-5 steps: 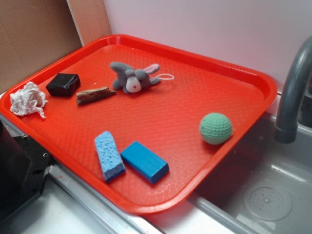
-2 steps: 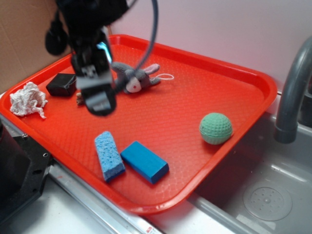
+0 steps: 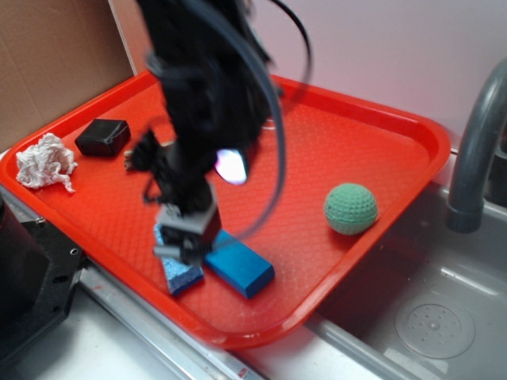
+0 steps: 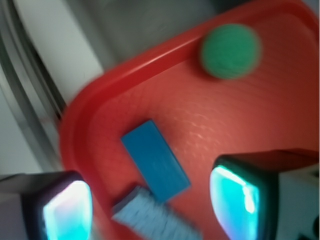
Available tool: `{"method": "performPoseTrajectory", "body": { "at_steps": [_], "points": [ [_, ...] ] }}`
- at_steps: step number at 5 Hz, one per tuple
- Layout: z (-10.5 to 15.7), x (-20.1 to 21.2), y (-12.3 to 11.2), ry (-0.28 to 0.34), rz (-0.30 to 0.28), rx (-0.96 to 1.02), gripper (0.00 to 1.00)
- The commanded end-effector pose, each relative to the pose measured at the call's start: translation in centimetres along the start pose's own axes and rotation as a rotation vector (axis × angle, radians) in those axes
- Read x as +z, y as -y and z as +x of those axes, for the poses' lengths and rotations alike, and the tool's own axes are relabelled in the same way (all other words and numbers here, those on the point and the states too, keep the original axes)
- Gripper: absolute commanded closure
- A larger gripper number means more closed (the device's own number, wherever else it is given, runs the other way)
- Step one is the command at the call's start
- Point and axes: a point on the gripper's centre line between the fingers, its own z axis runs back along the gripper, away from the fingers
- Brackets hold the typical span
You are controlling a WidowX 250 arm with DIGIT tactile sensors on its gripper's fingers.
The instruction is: Grab the blue block.
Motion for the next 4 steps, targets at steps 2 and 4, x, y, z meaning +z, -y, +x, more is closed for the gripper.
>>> {"method": "performPoseTrajectory", "body": {
  "at_steps": [2,4],
  "points": [
    [-2.2,-3.4,0.8,0.009,0.005,-0.260,0.00],
    [-3.8,-3.2,1.6,-0.079,0.073,-0.056,0.00]
  ]
}}
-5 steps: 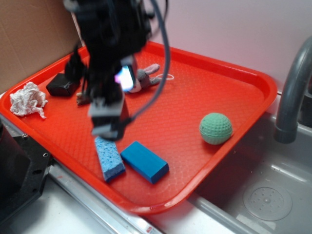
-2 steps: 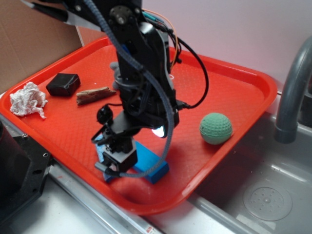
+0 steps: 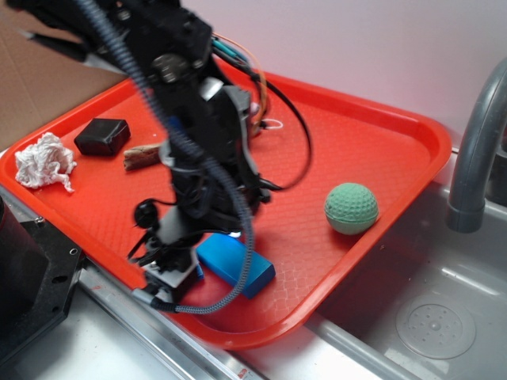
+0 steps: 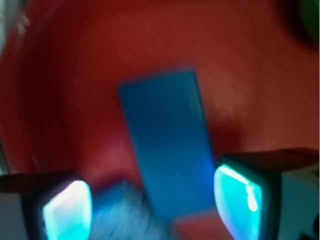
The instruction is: Grab the blue block.
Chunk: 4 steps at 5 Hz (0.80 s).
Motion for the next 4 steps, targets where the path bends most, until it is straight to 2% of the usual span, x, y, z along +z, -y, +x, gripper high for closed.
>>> {"method": "performPoseTrajectory", "body": {
  "at_steps": [1,2,3,4],
  "points": [
    [-0.7,0.7,1.1,0.029,0.022,-0.004,0.00],
    [-0.7,0.7,1.1,0.029,0.022,-0.004,0.00],
    [1.0,-0.2,-0.6,0.023,0.029,-0.036,0.00],
    [1.9,-1.0,-1.4,0.022,0.013,-0.036,0.00]
  ]
}}
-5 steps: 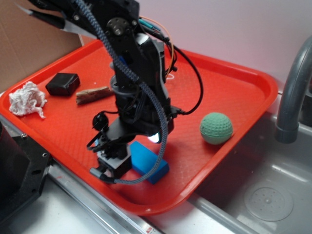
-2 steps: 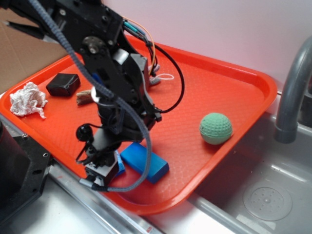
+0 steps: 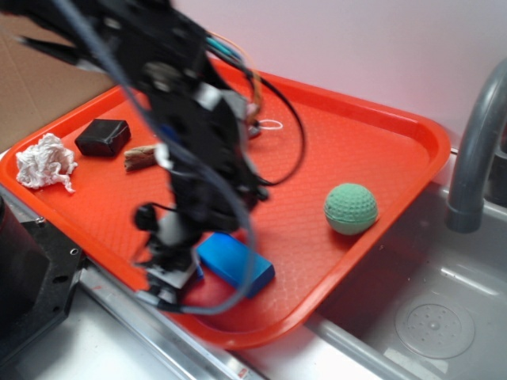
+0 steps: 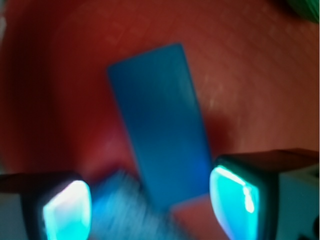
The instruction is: Grab the blue block.
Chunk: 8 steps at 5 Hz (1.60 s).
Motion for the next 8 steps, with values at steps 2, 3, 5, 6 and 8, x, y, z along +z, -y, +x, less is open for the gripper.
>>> {"method": "performPoseTrajectory", "body": {
  "at_steps": [2,3,5,6,8],
  "points": [
    [1.1,-1.2,0.6,-0.023,-0.003,-0.011,1.00],
    [-0.5,0.2,1.1,0.033,-0.007,0.059,1.00],
    [-3.6,4.7,2.9,0.077,-0.057,0.379,1.00],
    [-7.2,8.0,2.2,0.074,-0.132,0.624,1.00],
    [-12.1,10.2,-2.0,0.066,-0.130,1.104,1.00]
  ]
}}
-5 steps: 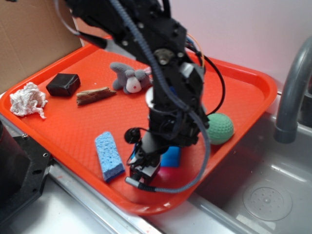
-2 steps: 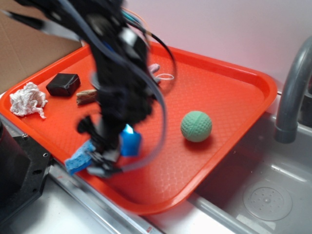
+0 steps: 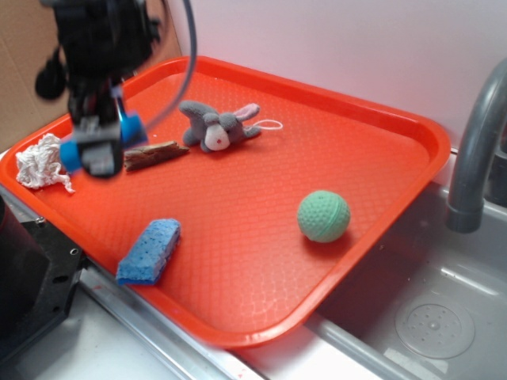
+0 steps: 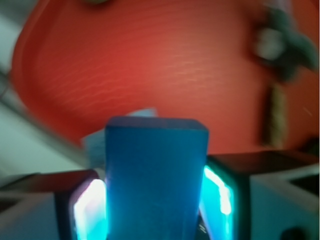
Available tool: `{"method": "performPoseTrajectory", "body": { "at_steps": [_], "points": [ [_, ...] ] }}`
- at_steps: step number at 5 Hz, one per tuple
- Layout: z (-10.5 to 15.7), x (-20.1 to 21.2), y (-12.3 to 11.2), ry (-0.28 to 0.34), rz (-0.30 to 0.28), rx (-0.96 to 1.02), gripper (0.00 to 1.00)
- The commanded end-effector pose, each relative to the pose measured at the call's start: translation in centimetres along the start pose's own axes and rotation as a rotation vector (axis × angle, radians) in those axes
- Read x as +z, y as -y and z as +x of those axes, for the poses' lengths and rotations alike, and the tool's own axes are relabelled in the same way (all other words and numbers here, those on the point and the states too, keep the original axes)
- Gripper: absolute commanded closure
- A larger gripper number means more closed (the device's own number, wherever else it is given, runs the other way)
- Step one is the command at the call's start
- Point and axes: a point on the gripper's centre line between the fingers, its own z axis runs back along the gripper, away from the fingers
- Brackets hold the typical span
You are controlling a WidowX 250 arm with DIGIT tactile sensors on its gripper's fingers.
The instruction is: Grab the blue block.
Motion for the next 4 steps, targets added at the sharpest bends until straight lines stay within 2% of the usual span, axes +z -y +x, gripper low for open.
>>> {"method": "performPoseTrajectory", "body": {
  "at_steps": [1,2,3,4],
  "points": [
    [1.4,3.6,-2.5,0.111,0.116,0.314,1.00],
    [0.6,5.2,-2.1,0.213,0.080,0.340,1.00],
    [-1.5,8.6,0.0,0.315,0.068,0.350,1.00],
    [-2.3,8.4,-0.2,0.228,0.167,0.414,1.00]
  ]
}}
